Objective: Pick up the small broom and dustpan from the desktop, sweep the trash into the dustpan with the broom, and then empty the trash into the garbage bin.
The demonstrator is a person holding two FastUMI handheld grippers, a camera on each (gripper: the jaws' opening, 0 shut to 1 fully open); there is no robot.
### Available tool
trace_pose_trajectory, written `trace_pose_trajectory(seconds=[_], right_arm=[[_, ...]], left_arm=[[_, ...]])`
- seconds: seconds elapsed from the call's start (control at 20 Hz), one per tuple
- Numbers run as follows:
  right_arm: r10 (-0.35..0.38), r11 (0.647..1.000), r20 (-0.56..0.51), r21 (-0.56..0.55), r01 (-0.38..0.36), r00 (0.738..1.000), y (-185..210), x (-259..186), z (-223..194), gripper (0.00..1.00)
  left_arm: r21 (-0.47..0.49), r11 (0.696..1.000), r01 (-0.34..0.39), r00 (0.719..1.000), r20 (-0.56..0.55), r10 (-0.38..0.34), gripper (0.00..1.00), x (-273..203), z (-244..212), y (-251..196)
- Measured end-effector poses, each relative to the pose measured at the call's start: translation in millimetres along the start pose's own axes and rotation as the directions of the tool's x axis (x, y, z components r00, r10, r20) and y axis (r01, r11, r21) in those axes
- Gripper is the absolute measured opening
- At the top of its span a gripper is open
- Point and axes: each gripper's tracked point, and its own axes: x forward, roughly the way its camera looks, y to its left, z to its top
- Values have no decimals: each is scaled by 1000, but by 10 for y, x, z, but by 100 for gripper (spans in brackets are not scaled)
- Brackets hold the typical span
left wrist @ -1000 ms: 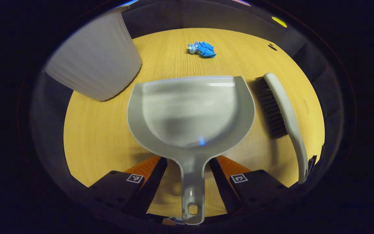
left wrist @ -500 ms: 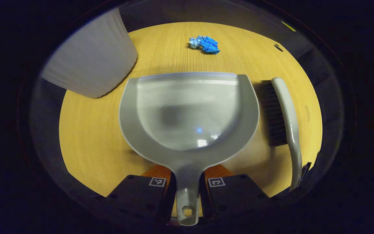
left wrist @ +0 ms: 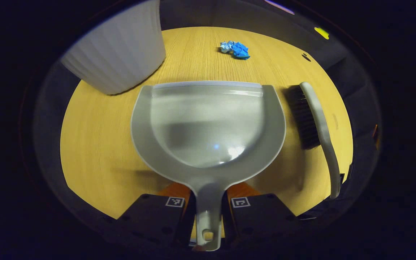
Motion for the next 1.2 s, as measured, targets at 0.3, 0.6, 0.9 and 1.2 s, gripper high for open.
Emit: trace_pose_trajectory(seconds=[0.3,0.6,0.9,1.2], right_arm=[[-56,998,-314,-53,42,948,-194,471,-734,96],[-42,999,-476,-45,24,879,-176,703,-1048,96],[5,1000,-533,-2,-7,846,-161,893,-1042,67],[62,998,-585,56,-35,809,-208,959,-1018,28]], left_arm=[[57,998,-32,999,21,31,31,49,-32,4],[63,998,-12,1000,24,11,31,26,-54,19],[64,998,-21,999,27,20,31,24,-60,20],[50,999,-16,1000,23,15,31,27,-58,27]])
